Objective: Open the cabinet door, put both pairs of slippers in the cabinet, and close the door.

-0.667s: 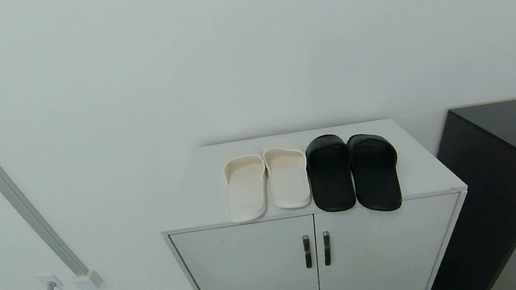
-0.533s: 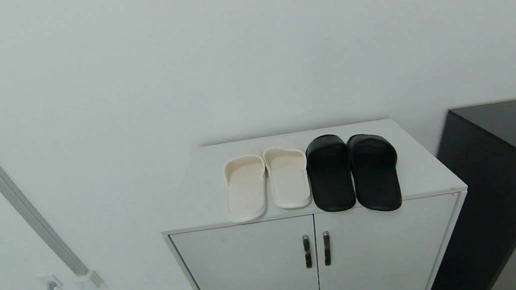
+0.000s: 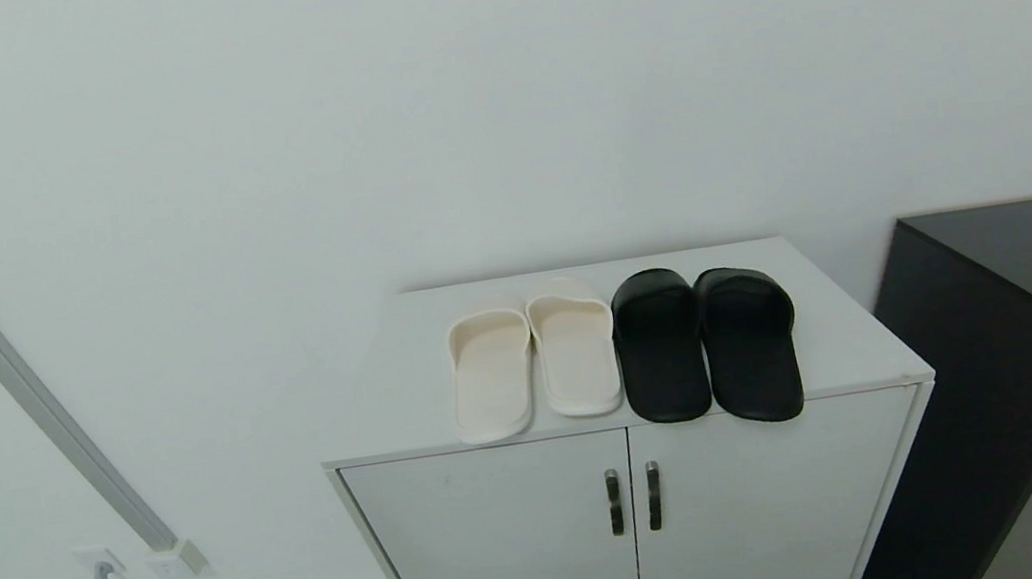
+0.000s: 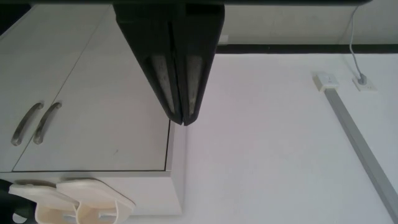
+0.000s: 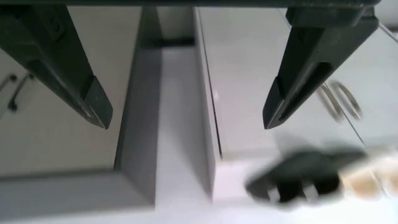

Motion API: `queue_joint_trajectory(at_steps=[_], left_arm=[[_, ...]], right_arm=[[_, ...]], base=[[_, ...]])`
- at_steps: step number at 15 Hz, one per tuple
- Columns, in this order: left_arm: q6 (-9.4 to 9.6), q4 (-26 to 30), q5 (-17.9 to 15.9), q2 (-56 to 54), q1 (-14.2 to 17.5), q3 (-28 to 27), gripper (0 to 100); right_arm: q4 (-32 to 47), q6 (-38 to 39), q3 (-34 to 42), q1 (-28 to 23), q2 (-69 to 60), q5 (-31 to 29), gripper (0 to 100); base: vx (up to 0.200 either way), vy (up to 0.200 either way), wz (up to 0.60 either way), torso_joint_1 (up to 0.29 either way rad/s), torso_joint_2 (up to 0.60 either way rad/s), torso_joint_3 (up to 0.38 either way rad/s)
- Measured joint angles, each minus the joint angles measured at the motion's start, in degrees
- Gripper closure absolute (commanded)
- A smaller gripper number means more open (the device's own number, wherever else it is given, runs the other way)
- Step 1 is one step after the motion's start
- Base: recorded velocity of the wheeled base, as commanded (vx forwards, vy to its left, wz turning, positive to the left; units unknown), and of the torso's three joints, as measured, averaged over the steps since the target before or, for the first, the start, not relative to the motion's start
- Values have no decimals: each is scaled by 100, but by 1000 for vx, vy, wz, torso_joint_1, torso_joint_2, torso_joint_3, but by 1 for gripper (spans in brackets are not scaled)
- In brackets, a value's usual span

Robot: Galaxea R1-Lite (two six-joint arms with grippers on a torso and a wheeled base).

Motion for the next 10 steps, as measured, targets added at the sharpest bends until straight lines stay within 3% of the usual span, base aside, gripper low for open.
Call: queue_joint_trajectory(at_steps=[3, 7, 10], left_arm=[[0, 0, 20, 0, 0, 0, 100], [9, 0, 44, 0, 0, 0, 100], [11, 0, 41, 0, 0, 0, 100]], right_arm=[[190, 213, -678, 196, 959, 384, 0], [-1026, 441, -884, 673, 3087, 672, 0], [-1904, 534, -1093, 1178, 4432, 557, 0]], base=[[0, 0, 0, 0, 0, 0], [0, 0, 0, 0, 0, 0], [0, 0, 0, 0, 0, 0]])
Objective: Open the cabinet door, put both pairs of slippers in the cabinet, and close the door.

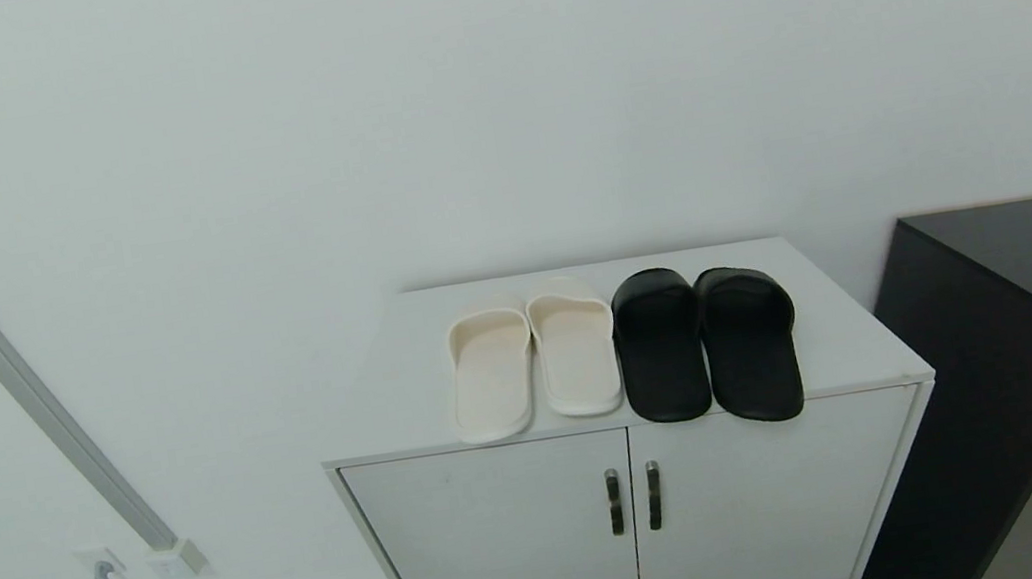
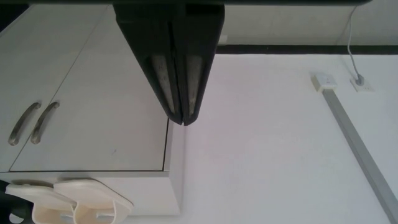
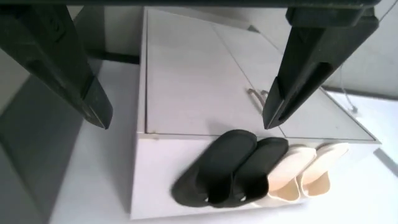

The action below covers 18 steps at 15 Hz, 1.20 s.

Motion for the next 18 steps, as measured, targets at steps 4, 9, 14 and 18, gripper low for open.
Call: queue_joint_trajectory(at_steps=[4, 9, 14, 18], left_arm=[[-9, -2, -11, 0, 0, 0, 100], [-9, -2, -35, 0, 5, 0, 100], [-9, 0, -35, 0, 2, 0, 100], [-9, -2, -35, 0, 0, 0, 100]], right_arm=[[-247, 510, -719, 1323, 1475, -1365, 0], [-347, 835, -2203, 2643, 3340, -3071, 0], [-494, 855, -3528, 3040, 4942, -4256, 0], [-1044, 644, -4264, 3078, 5978, -4439, 0]], base=[[0, 0, 0, 0, 0, 0], [0, 0, 0, 0, 0, 0], [0, 0, 0, 0, 0, 0], [0, 0, 0, 0, 0, 0]])
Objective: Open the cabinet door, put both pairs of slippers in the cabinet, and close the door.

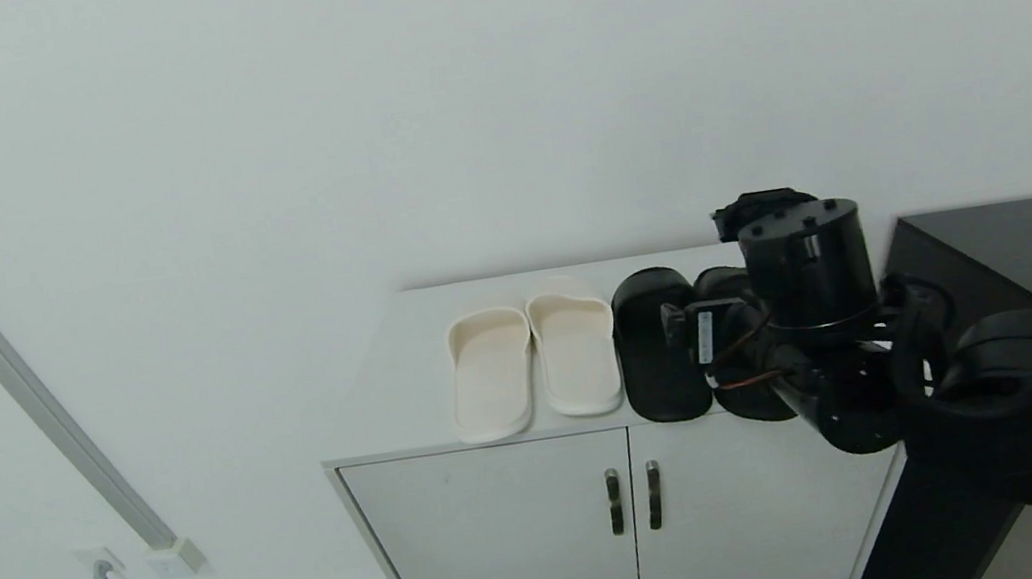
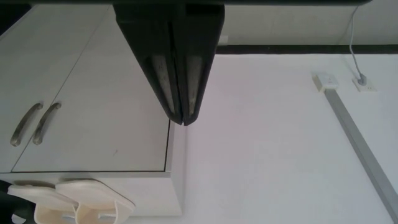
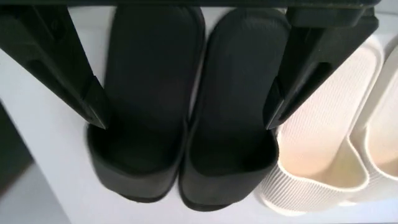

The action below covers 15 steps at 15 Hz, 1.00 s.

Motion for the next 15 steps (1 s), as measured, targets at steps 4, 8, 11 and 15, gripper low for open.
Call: queue_joint_trajectory(at_steps=[4, 8, 11, 15], left_arm=[[-5, 2, 2, 0, 0, 0, 100], [-10, 2, 2, 0, 0, 0, 100], [-11, 2, 2, 0, 0, 0, 100], [-16, 2, 11, 0, 0, 0, 100]], right_arm=[[-11, -41, -764, -143, 772, -11, 0], [-9, -96, -1285, -517, 1364, -15, 0], [-9, -282, -1569, -661, 1615, -12, 0], [6, -340, -1930, -750, 1883, -15, 0]], base=[[0, 0, 0, 0, 0, 0], [0, 0, 0, 0, 0, 0], [0, 0, 0, 0, 0, 0], [0, 0, 0, 0, 0, 0]])
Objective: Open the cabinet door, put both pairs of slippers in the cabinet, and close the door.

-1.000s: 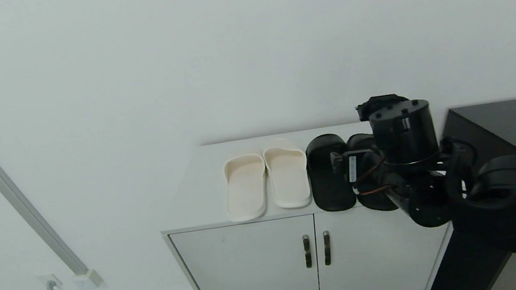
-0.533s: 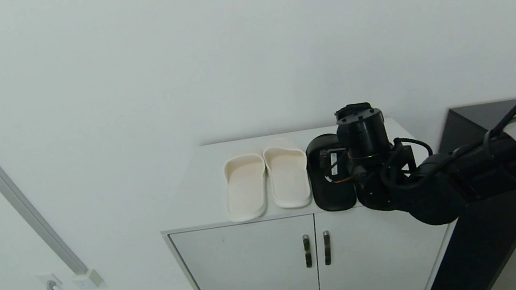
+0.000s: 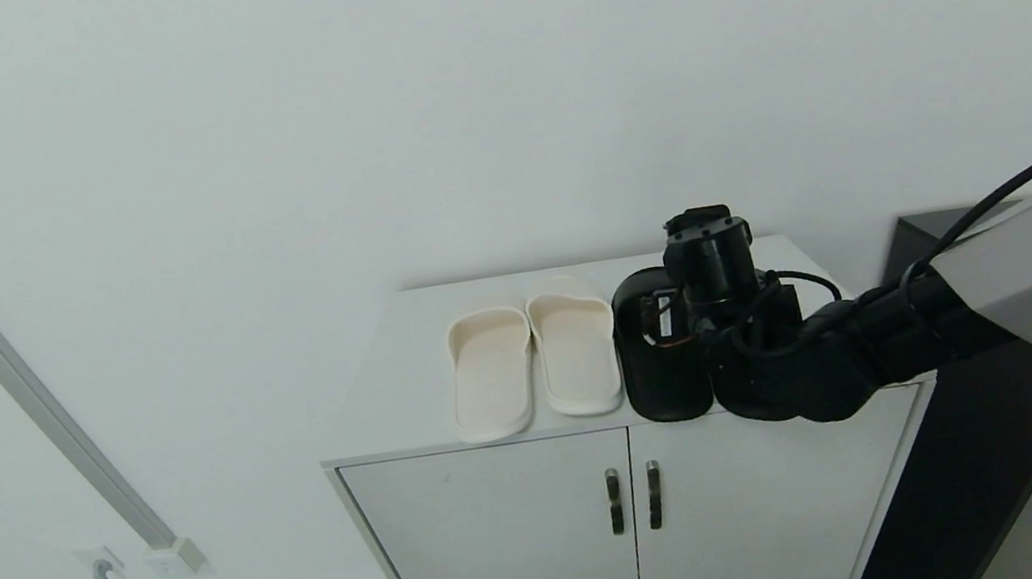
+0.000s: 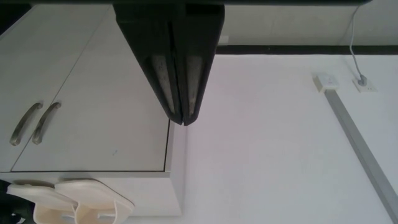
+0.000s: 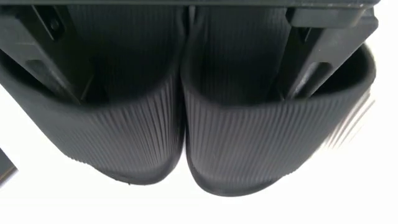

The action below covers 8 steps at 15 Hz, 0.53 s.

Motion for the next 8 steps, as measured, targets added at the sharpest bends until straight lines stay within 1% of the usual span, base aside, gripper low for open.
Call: queue_joint_trajectory(at_steps=[2, 3, 8], left_arm=[[-5, 0, -2, 0, 0, 0, 100], [-2, -2, 2, 0, 0, 0, 100], [-5, 0, 9, 0, 0, 0, 100]], right_arm=[[2, 0, -143, -40, 121, 0, 0], [5, 0, -204, -71, 171, 2, 100], [2, 0, -430, -160, 361, 0, 100]], base=[[0, 0, 0, 0, 0, 0], [0, 0, 0, 0, 0, 0], [0, 0, 0, 0, 0, 0]])
